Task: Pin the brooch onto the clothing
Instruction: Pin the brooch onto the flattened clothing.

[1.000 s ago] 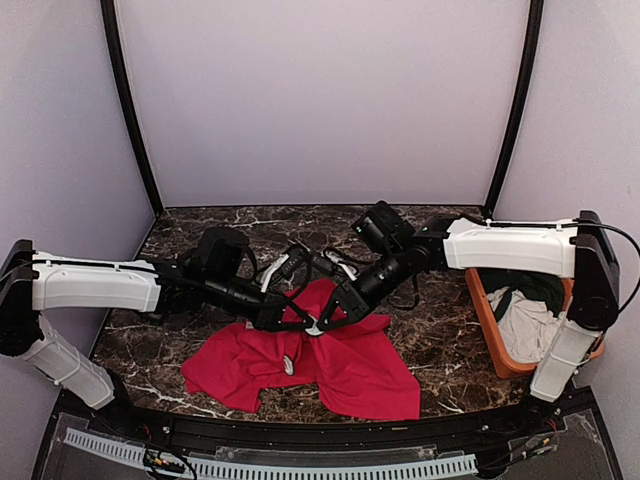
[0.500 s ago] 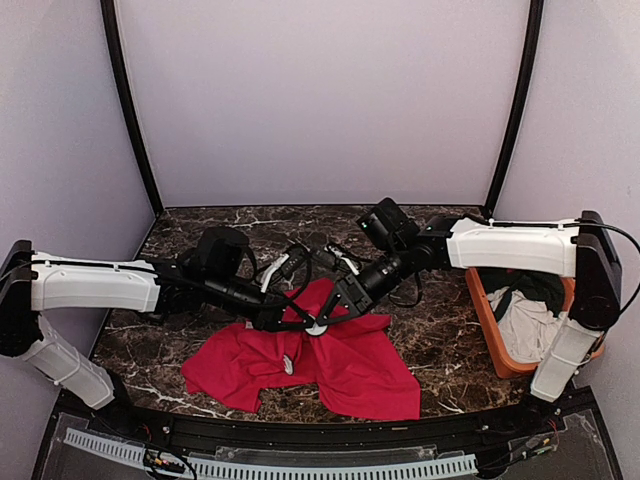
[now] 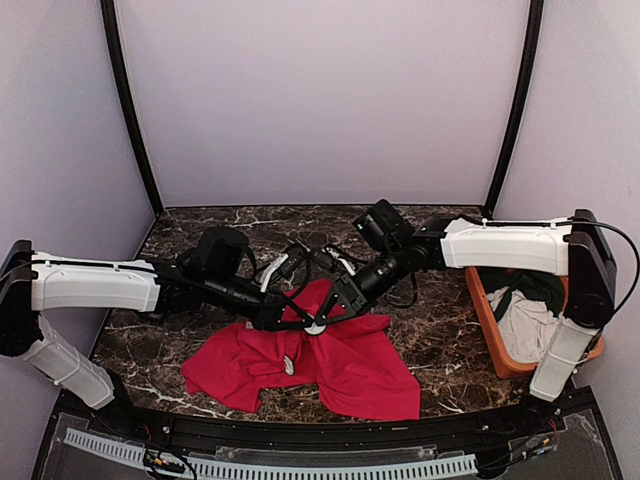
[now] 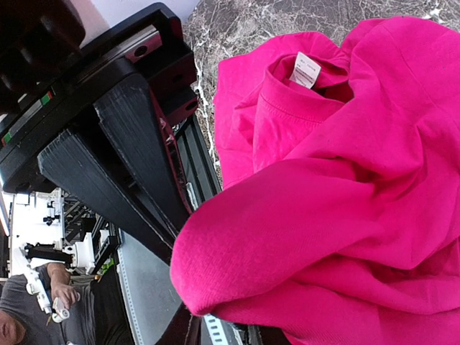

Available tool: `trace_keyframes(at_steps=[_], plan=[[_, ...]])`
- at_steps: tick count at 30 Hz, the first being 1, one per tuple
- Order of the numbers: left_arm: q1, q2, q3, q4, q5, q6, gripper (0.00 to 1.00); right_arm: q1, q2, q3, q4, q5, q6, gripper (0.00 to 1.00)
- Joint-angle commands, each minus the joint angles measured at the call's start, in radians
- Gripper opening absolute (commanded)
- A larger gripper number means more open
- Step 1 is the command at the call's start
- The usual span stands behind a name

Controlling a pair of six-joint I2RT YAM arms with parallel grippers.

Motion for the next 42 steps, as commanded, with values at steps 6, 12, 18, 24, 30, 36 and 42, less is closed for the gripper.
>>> trace_keyframes(at_steps=[6, 12, 18, 24, 30, 36, 42], plan=[[-0.004, -0.029, 0.003, 0.019, 0.009, 0.015, 0.01, 0.001, 0.018, 0.025, 0.0, 0.042, 0.009, 0.13], [-0.004, -0.027, -0.002, 0.03, 0.011, 0.01, 0.01, 0.014, 0.023, 0.032, -0.009, 0.093, 0.006, 0.13], [-0.004, -0.026, -0.005, 0.056, 0.023, -0.01, 0.01, 0.041, 0.027, 0.042, -0.009, 0.145, 0.005, 0.13], [-0.004, -0.027, -0.009, 0.062, 0.022, -0.018, 0.01, 0.064, 0.034, 0.05, -0.021, 0.211, 0.007, 0.12], [-0.004, -0.03, -0.033, 0.128, 0.035, -0.071, 0.01, 0.093, 0.034, 0.048, -0.01, 0.296, 0.013, 0.08], [-0.004, -0.013, -0.081, 0.271, 0.06, -0.171, 0.01, 0.117, -0.002, -0.02, 0.12, 0.338, 0.06, 0.08], [-0.003, -0.003, -0.106, 0.364, 0.076, -0.223, 0.01, 0.121, -0.053, -0.102, 0.239, 0.388, 0.09, 0.06]])
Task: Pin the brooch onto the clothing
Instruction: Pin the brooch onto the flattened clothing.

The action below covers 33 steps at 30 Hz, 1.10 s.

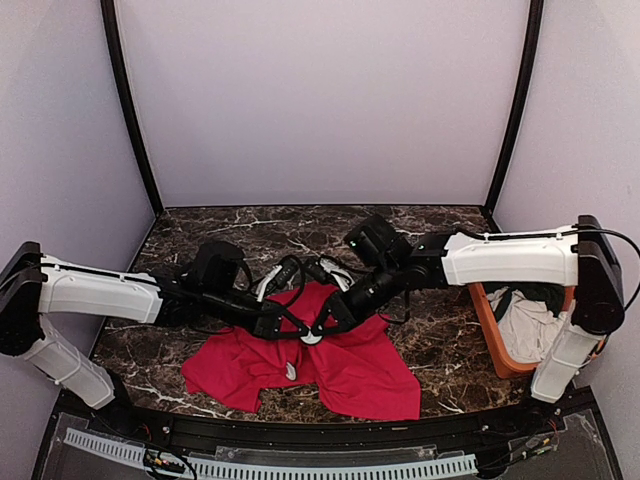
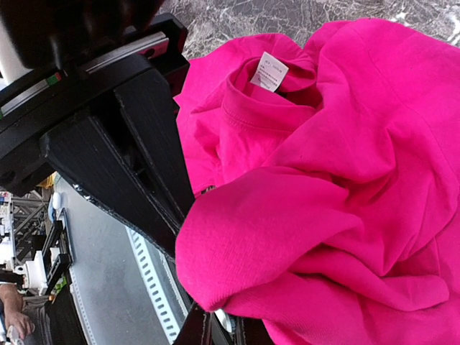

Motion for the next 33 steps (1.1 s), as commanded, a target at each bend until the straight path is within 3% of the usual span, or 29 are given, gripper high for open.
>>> trace_keyframes(at_steps=[1, 11, 33], plan=[[-0.013, -0.009, 0.008, 0.226, 0.064, -0.071, 0.01, 0.017, -0.028, -0.061, 0.191, 0.117, 0.06, 0.06], [-0.014, 0.002, -0.003, 0.301, 0.08, -0.118, 0.01, 0.024, -0.06, -0.148, 0.361, 0.089, 0.121, 0.06], [-0.012, -0.021, -0.04, 0.403, 0.083, -0.179, 0.01, 0.024, -0.063, -0.193, 0.486, 0.086, 0.192, 0.06]])
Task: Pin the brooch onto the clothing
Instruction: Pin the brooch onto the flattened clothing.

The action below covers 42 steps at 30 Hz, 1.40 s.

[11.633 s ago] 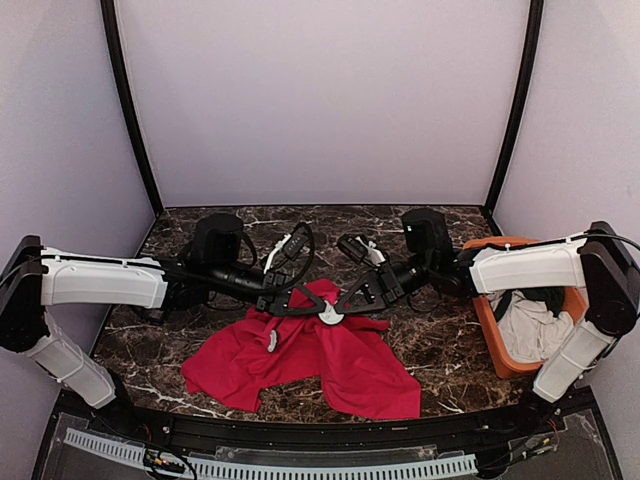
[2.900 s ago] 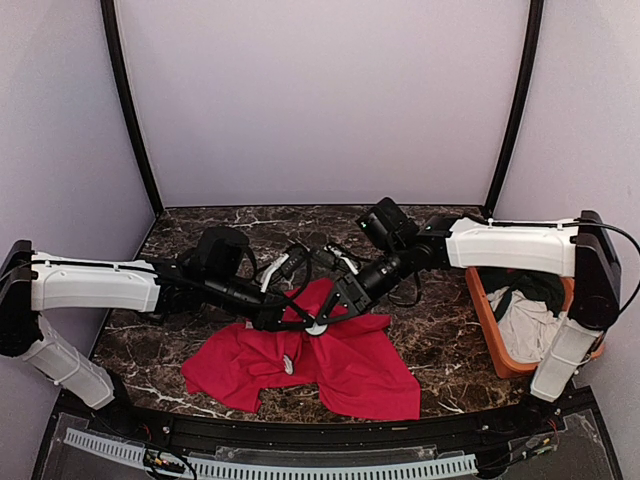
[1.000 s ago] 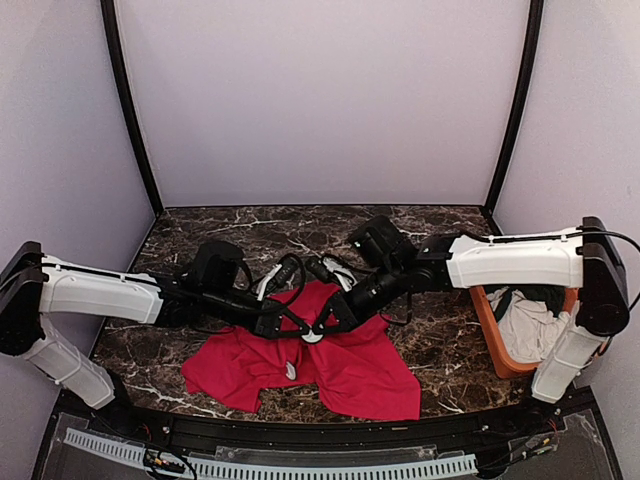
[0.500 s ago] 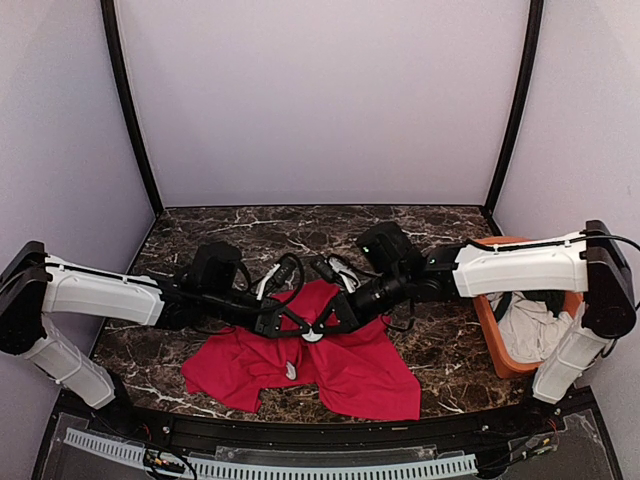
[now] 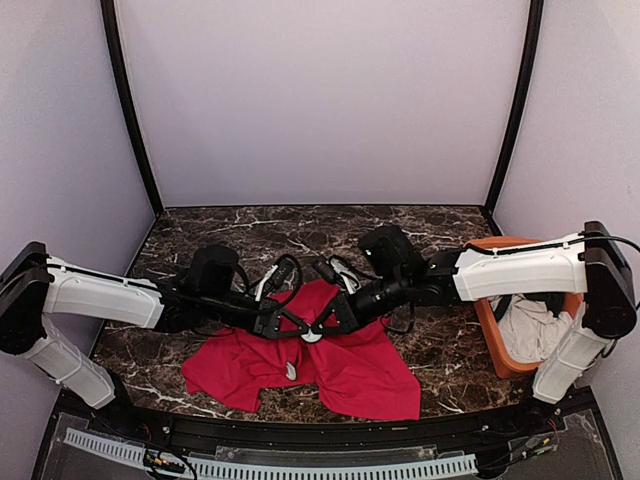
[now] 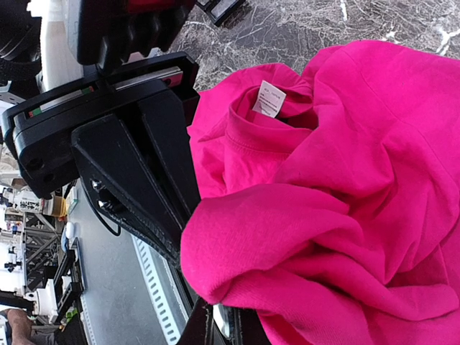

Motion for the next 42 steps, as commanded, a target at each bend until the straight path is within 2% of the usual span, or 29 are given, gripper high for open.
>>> trace_keyframes(at_steps=[1, 21, 34, 37, 42], plan=[[-0.025, -0.037, 0.017, 0.244, 0.058, -0.05, 0.01, 0.021, 0.014, -0.016, 0.208, 0.063, 0.057, 0.06], [-0.025, -0.025, -0.036, 0.404, 0.072, -0.118, 0.01, 0.009, 0.034, -0.055, 0.357, 0.0, 0.113, 0.08], [-0.025, -0.004, -0.066, 0.525, 0.075, -0.182, 0.01, 0.008, 0.057, -0.055, 0.397, -0.012, 0.126, 0.1], [-0.024, 0.003, -0.068, 0.524, 0.075, -0.176, 0.01, 0.005, 0.056, -0.047, 0.395, -0.042, 0.134, 0.16], [-0.025, -0.011, -0.07, 0.457, 0.055, -0.135, 0.01, -0.013, 0.018, -0.041, 0.356, -0.083, 0.133, 0.37]])
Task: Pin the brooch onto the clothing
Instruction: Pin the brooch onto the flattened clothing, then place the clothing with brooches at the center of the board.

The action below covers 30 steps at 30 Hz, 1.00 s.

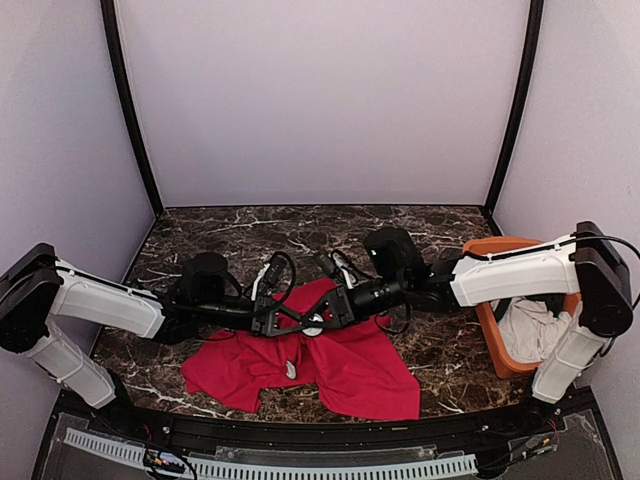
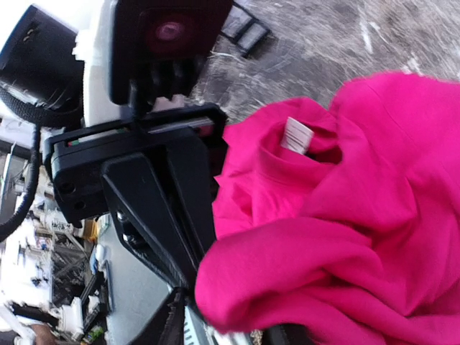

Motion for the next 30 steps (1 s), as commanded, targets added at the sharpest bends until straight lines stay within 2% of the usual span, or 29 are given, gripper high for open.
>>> trace_keyframes(at_steps=[1, 6, 11, 13, 19, 22, 23, 27, 30], plan=[[-0.038, -0.034, 0.033, 0.162, 0.048, 0.045, 0.01, 0.005, -0.012, 0.026, 0.113, -0.022, -0.001, 0.4], [-0.038, -0.056, 0.031, 0.122, 0.036, 0.069, 0.01, -0.024, -0.111, 0.019, -0.013, 0.023, -0.07, 0.52], [-0.039, -0.067, 0.032, 0.093, 0.027, 0.085, 0.01, -0.05, -0.218, 0.017, -0.177, 0.107, -0.157, 0.59], [-0.038, -0.071, 0.034, 0.08, 0.023, 0.089, 0.05, -0.061, -0.258, 0.009, -0.219, 0.159, -0.175, 0.6], [-0.038, -0.104, 0.039, 0.016, -0.001, 0.118, 0.32, -0.095, -0.342, 0.009, -0.368, 0.343, -0.209, 0.62], [-0.037, -0.14, 0.047, -0.054, -0.022, 0.157, 0.48, -0.1, -0.361, 0.015, -0.434, 0.409, -0.234, 0.63], [-0.037, -0.166, 0.05, -0.118, -0.039, 0.171, 0.61, -0.101, -0.366, 0.016, -0.458, 0.432, -0.244, 0.63], [-0.032, -0.273, 0.103, -0.389, -0.138, 0.323, 0.93, -0.101, -0.391, 0.006, -0.527, 0.458, -0.274, 0.64], [-0.016, -0.344, 0.158, -0.662, -0.269, 0.426, 0.98, -0.099, -0.398, -0.008, -0.553, 0.443, -0.291, 0.66]])
